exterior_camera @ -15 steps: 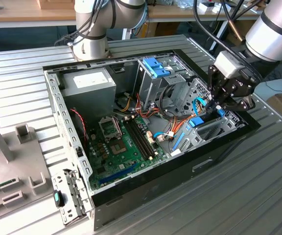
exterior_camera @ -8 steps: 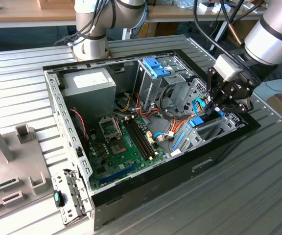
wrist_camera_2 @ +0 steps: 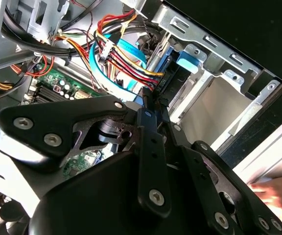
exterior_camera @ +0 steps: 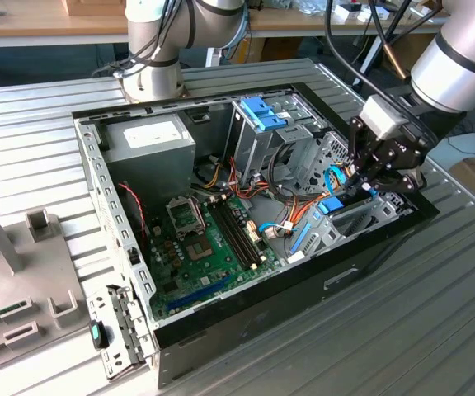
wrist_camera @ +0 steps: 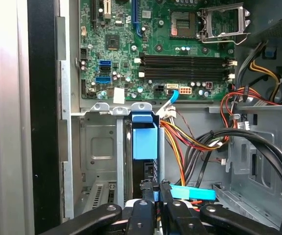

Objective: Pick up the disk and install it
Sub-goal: 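Insert the second disk wire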

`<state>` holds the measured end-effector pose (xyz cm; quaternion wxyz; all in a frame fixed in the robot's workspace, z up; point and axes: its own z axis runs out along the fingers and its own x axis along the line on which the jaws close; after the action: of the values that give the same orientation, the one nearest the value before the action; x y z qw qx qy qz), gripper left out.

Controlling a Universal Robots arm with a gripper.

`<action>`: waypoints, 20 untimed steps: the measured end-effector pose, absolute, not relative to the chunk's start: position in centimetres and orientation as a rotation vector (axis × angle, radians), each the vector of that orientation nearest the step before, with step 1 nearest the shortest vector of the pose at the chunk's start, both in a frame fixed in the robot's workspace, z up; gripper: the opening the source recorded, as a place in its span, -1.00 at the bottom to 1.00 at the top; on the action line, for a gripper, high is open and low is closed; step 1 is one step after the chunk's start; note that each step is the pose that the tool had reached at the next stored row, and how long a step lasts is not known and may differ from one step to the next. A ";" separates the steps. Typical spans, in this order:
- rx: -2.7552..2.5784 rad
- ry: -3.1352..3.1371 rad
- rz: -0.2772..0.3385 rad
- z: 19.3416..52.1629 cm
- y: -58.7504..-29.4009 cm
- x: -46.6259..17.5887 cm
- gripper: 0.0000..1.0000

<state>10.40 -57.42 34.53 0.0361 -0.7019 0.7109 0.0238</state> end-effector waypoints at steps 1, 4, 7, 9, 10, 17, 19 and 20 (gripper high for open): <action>-2.156 2.184 0.073 34.5 -57.4 10.4 -0.66; -2.156 2.184 0.073 34.5 -57.4 10.4 -0.66; -2.155 2.184 0.073 34.5 -57.4 10.5 -0.66; -2.155 2.185 0.073 34.5 -57.5 10.5 -0.66; -2.155 2.185 0.073 34.4 -57.5 10.5 -0.66; -2.155 2.185 0.073 34.2 -57.6 10.5 -0.66; -2.155 2.185 0.072 34.1 -57.6 10.5 -0.66; -2.155 2.185 0.072 34.1 -57.6 10.5 -0.66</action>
<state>10.49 -57.60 34.13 0.0359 -0.7015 0.7113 0.0235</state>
